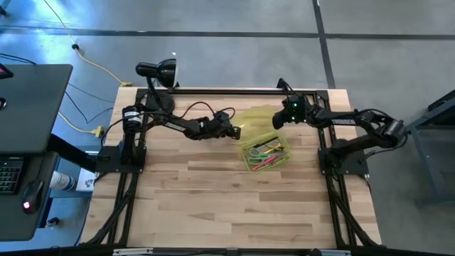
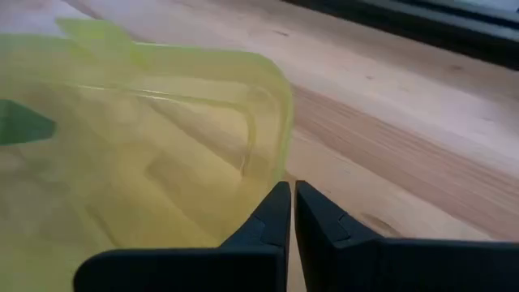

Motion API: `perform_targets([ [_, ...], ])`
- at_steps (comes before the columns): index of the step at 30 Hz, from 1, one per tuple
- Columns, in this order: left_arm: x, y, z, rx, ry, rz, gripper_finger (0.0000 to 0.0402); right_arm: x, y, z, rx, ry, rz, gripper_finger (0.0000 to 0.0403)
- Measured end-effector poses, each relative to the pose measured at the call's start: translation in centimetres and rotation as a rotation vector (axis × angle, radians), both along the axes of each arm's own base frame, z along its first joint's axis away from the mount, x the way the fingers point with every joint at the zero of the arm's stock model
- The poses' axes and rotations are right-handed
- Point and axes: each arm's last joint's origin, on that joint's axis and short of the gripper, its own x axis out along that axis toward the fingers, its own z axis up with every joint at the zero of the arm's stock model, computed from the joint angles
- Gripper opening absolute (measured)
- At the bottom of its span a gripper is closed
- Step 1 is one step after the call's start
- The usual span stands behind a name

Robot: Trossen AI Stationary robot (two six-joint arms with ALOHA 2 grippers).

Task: Pick & place school supplies into a supply box
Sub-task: Close the yellow supply box

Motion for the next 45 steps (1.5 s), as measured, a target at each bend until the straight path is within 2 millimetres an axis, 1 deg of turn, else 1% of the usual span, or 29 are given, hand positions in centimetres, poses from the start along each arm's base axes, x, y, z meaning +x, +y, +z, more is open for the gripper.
perform_targets([
  [5, 0.0, 0.0, 0.0, 0.009, 0.001, -0.002, 0.0032, -0.3, 1.1, 1.2, -0.006, 0.001, 0.049, 0.0000],
  [12, 0.4, -0.2, 0.5, 0.061, -0.028, -0.034, 0.0014, -0.6, 3.0, 2.2, -0.046, 0.062, 0.058, 0.0000],
  [20, 0.8, -0.4, 1.1, 0.119, -0.082, -0.064, 0.0031, -1.1, 4.7, 4.0, -0.137, 0.067, 0.041, 0.0000],
  [27, 0.9, -0.6, 1.1, 0.135, -0.075, -0.093, 0.0014, -2.0, 6.3, 5.1, -0.170, 0.066, 0.058, 0.0000],
  [33, 1.3, -1.4, 1.4, 0.168, -0.076, -0.142, 0.0030, -2.7, 7.6, 5.8, -0.176, 0.058, 0.094, 0.0000],
  [38, 2.3, -2.6, 2.5, 0.208, -0.099, -0.197, 0.0023, -3.4, 8.5, 5.8, -0.183, 0.103, 0.078, 0.0000],
  [42, 3.1, -2.7, 3.6, 0.254, -0.109, -0.220, 0.0014, -4.0, 9.1, 6.2, -0.228, 0.118, 0.053, 0.0000],
  [45, 3.4, -2.5, 4.1, 0.286, -0.079, -0.213, 0.0019, -4.2, 9.5, 6.5, -0.264, 0.109, 0.061, 0.0000],
])
